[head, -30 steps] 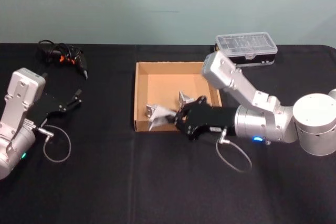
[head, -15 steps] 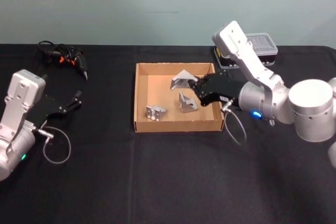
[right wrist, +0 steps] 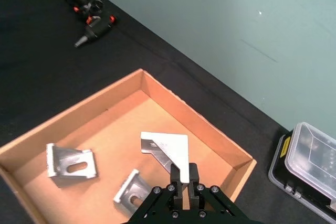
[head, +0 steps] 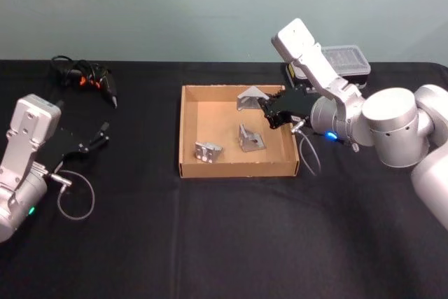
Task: Use one hand to pick up the angle iron from the table and place it into the box.
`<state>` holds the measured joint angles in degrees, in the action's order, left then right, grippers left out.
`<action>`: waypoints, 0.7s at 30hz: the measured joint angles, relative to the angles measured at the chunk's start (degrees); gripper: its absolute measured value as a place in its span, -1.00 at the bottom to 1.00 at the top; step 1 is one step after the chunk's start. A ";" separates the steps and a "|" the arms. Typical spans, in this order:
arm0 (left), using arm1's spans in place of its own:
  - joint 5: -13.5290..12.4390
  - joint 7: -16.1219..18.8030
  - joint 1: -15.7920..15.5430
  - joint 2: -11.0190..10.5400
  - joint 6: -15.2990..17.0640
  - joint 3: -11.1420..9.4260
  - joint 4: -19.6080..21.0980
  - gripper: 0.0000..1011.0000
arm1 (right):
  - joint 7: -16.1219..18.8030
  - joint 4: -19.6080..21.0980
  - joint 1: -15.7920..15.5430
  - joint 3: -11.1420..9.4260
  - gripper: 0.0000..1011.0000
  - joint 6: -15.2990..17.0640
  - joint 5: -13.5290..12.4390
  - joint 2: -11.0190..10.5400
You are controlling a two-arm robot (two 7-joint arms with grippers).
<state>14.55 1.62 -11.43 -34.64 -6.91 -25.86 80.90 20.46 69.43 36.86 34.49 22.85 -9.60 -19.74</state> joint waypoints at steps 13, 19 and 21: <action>0.00 0.00 0.00 0.00 0.00 0.00 0.00 0.98 | -0.06 -7.82 3.31 0.56 -0.88 1.06 3.47 2.86; 0.00 0.00 0.00 0.00 0.00 0.00 0.00 0.98 | 0.01 -10.15 3.98 0.11 -0.88 1.01 4.61 3.75; 0.00 0.00 0.00 0.00 0.00 0.00 0.00 0.98 | 0.03 -10.66 4.05 -0.03 -0.88 0.88 4.76 3.91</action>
<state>14.55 1.62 -11.43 -34.64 -6.91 -25.86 80.90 20.49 58.78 40.90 34.46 23.73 -4.83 -15.83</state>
